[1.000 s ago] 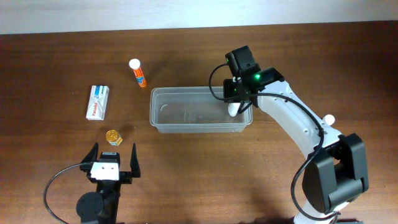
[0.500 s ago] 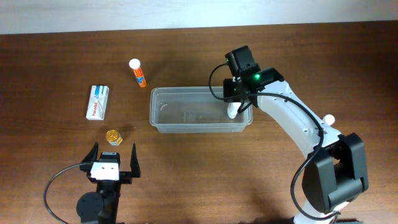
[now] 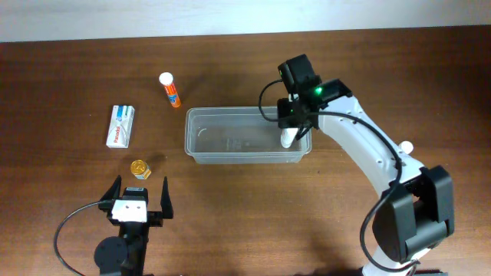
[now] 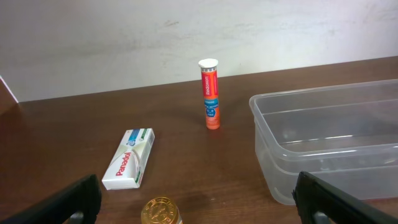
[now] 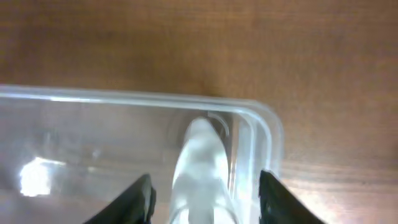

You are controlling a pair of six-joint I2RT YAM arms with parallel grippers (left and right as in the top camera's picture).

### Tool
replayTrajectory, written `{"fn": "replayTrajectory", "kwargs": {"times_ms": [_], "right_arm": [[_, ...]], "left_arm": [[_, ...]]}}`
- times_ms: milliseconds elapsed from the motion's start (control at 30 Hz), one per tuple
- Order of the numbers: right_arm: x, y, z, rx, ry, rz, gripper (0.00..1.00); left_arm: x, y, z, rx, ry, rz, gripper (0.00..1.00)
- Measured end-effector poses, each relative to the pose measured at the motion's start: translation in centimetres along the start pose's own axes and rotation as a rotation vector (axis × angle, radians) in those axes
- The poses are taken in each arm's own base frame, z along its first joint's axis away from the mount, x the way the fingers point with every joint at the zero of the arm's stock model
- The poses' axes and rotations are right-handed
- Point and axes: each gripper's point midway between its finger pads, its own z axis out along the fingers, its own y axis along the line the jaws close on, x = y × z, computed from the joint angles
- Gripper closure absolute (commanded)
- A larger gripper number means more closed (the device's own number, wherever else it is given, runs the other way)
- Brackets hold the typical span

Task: Pack container
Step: 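Carry the spray bottle into the container's right end and release, then move right gripper to the small dark bottle and grasp it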

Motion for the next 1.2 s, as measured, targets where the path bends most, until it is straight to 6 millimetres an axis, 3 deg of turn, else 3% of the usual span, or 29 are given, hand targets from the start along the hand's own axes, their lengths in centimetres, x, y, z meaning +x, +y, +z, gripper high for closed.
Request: {"fn": "replayTrajectory", "kwargs": {"times_ms": [133, 300, 433, 500, 733, 933, 1033, 1200], "right_arm": [[-2.1, 0.3, -4.4, -0.005, -0.024, -0.013, 0.38], [-3.7, -0.5, -11.5, -0.011, -0.06, 0.001, 0.24], [-3.8, -3.8, -15.7, 0.013, -0.072, 0.078, 0.16], [-3.6, -6.7, -16.8, 0.044, -0.062, 0.154, 0.14], [-0.9, -15.1, -17.3, 0.156, 0.051, 0.38, 0.14], [0.8, -20.2, -17.6, 0.21, 0.092, 0.522, 0.14], [1.8, -22.3, -16.7, 0.233, 0.127, 0.581, 0.15], [4.2, -24.8, -13.3, 0.258, 0.214, 0.644, 0.15]], "left_arm": [[0.0, 0.0, 0.0, 0.0, 0.0, 0.0, 0.01], [0.0, 0.0, 0.0, 0.0, 0.0, 0.0, 0.01], [0.0, 0.0, 0.0, 0.0, 0.0, 0.0, 0.01], [0.0, 0.0, 0.0, 0.0, 0.0, 0.0, 0.01], [0.0, 0.0, 0.0, 0.0, 0.0, 0.0, 0.0], [0.0, 0.0, 0.0, 0.0, 0.0, 0.0, 0.01], [0.0, 0.0, 0.0, 0.0, 0.0, 0.0, 0.0], [0.0, 0.0, 0.0, 0.0, 0.0, 0.0, 0.01]]}}
